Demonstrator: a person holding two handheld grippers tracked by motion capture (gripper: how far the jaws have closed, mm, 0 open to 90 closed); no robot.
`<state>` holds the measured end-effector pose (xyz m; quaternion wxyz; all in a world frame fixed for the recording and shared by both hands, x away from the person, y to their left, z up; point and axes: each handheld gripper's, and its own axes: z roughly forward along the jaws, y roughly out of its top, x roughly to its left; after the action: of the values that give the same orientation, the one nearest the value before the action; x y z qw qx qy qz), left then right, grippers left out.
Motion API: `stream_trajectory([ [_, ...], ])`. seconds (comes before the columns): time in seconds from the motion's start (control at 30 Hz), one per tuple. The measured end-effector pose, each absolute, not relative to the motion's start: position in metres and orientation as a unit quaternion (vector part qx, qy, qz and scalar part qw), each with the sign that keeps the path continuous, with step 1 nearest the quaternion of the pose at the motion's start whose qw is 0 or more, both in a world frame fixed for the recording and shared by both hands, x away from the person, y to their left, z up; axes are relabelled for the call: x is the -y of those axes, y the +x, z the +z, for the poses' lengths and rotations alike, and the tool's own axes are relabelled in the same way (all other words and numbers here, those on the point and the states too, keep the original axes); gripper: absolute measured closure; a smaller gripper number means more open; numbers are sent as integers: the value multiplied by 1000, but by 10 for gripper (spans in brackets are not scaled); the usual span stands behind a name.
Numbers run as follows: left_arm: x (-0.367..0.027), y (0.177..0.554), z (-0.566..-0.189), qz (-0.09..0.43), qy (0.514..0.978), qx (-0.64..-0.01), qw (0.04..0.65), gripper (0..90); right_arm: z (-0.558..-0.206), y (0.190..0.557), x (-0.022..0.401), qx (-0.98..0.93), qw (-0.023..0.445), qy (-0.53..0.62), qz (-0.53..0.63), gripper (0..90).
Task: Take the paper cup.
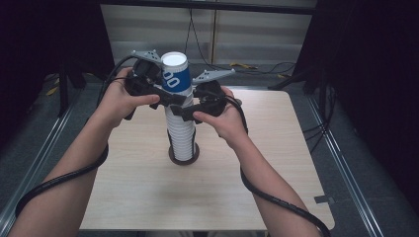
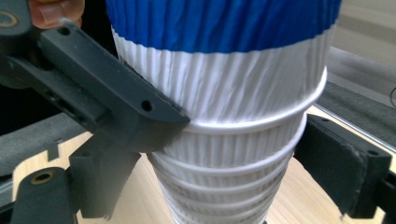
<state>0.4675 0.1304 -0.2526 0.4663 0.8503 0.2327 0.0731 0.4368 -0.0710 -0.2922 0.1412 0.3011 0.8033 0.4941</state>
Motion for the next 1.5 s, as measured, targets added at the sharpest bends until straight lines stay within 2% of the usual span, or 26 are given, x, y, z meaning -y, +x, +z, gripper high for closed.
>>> stream_trajectory([
  [0.27,-130,468,-250,76,854,-234,458,145,-292,437,69,-810,153,297,482,156],
  [1.5,-133,468,-240,75,848,-243,465,165,-293,436,71,-806,145,306,485,161],
])
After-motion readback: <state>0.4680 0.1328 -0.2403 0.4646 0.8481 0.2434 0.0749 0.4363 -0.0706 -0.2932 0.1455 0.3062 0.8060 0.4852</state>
